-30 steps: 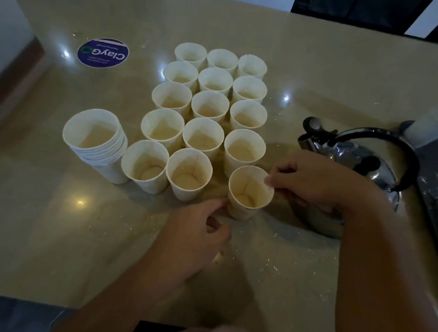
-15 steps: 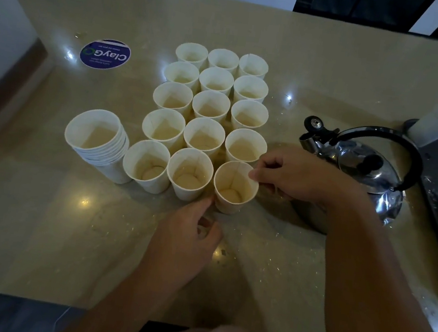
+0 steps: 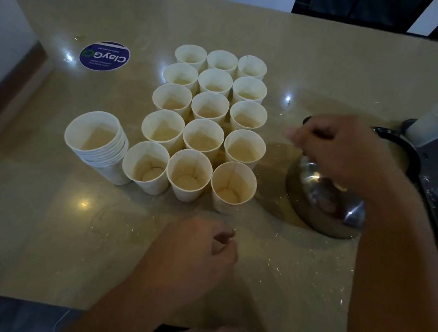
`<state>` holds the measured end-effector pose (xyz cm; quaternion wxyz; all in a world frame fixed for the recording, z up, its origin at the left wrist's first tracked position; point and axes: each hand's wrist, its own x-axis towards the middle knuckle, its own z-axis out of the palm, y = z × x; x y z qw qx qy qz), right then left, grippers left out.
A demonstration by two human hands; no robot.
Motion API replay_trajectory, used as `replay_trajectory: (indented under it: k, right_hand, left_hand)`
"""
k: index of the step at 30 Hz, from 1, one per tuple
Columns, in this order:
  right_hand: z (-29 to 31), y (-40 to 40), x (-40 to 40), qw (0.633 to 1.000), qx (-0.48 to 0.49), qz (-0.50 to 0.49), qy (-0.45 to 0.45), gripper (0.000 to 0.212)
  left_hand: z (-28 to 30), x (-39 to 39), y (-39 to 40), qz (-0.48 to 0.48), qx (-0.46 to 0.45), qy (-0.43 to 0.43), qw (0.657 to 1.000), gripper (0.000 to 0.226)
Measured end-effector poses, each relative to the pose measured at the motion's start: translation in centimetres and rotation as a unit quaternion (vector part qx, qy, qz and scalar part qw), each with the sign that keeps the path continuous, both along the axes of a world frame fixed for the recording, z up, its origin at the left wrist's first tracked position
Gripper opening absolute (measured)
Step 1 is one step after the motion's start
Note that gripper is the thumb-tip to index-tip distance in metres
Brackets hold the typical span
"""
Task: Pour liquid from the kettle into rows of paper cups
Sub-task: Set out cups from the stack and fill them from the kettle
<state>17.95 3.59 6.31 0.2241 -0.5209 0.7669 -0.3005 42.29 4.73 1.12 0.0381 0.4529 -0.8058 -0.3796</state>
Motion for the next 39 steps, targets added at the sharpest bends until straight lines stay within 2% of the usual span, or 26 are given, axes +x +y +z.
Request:
replay_trajectory:
  k: [3,5,8,11,16,20,26,31,39]
  right_hand:
    - [1.1,0.5,-1.7,0.985,-0.143,-0.096,0.019,0.034]
    - [1.6,1.1,-2.6,0.976,-0.169,-0.127,0.051,0.029]
    - [1.4,2.1,-4.6,0.975,-0.116,-0.158,0.104,0.022]
    - [0.3,3.1,-6.3,0.98,-0.03,-0.176,0.088,0.025]
    - [-1.0,3.7,-7.4,0.976,-0.079,-0.201,0.037,0.022]
    - [-1.3,3.8,-7.7,0.98,-0.096,-0.175,0.004,0.024]
    - [1.0,3.6,-6.4,0.982,-0.127,-0.141,0.001,0.015]
    - [4.8,3.4,-5.1,0.989,-0.124,-0.068,0.035,0.012]
    - [8.3,2.3,-2.5,0.992,-0.085,0.032,0.093,0.008]
  left_hand:
    - [2.7,-1.6,0.0,-0.03,-0.012,0.083,0.996,0.035]
    - [4.1,-3.3,-0.8,-0.04,-0.031,0.126,0.991,0.032]
    - [5.7,-6.4,-2.5,-0.048,-0.063,0.184,0.98,0.026]
    - [6.3,-9.6,-4.4,-0.056,-0.089,0.199,0.974,0.028]
    - [5.4,-14.4,-6.9,-0.077,-0.11,0.192,0.972,0.039]
    - [4.6,-16.3,-7.7,-0.096,-0.117,0.167,0.974,0.042]
    - [6.0,-16.1,-8.7,-0.1,-0.141,0.162,0.971,0.031]
    - [7.9,-13.8,-9.7,-0.074,-0.131,0.186,0.971,0.026]
    - [10.4,-9.3,-9.8,-0.056,-0.056,0.193,0.978,0.017]
